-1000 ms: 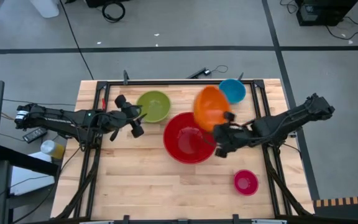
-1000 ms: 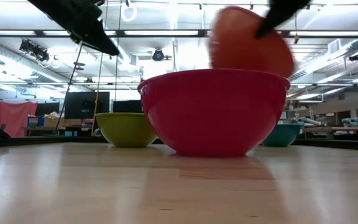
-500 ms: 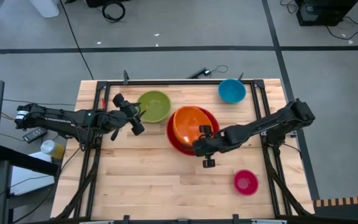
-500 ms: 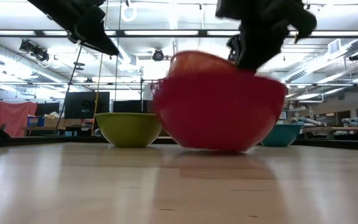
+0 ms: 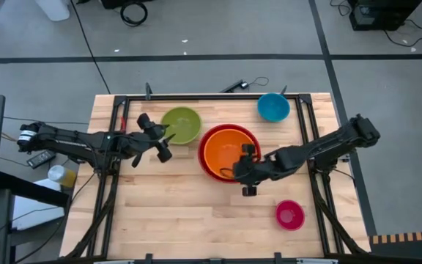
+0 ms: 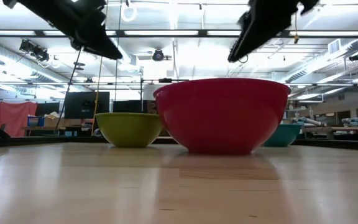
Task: Nest bowls inside each other
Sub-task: Stack the green bowl on the orange bowl
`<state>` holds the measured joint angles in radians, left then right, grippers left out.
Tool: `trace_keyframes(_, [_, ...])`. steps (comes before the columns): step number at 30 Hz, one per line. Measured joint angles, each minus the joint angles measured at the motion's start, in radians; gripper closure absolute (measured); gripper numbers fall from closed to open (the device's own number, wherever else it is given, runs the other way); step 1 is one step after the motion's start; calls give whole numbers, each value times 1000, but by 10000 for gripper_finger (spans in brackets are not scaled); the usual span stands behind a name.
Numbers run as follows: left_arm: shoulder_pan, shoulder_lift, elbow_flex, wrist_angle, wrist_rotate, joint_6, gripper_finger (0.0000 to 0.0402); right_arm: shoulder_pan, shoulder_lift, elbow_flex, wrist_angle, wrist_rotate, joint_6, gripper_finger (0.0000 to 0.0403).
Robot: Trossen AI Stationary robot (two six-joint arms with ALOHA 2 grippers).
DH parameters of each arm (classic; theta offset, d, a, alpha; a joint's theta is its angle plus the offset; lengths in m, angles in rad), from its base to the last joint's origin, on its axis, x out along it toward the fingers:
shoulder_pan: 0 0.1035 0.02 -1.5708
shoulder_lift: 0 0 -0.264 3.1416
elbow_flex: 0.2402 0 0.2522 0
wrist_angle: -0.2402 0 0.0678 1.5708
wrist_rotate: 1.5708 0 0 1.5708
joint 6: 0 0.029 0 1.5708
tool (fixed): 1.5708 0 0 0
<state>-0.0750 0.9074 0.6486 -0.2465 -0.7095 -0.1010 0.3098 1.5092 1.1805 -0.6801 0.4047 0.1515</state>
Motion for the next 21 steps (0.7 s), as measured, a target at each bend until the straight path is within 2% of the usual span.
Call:
trace_keyframes(2, [9,13,-21,33,17,21,207,4,-50,0,-37,65,47,224])
trace_keyframes(4, [36,37,-33,40,84,24,207,3,-94,0,-75,114,107,224])
trace_keyframes(8, [107,131,-34,39,211,113,207,-4,-174,0,-124,134,193,224])
trace_keyframes(12, [150,241,-34,46,228,257,207,-4,-222,0,-170,128,242,224])
trace_keyframes(17, [187,332,-35,52,341,272,207,3,-259,0,-284,132,320,224])
trace_keyframes(21, [206,391,-35,65,305,315,207,4,-263,0,-329,174,351,224])
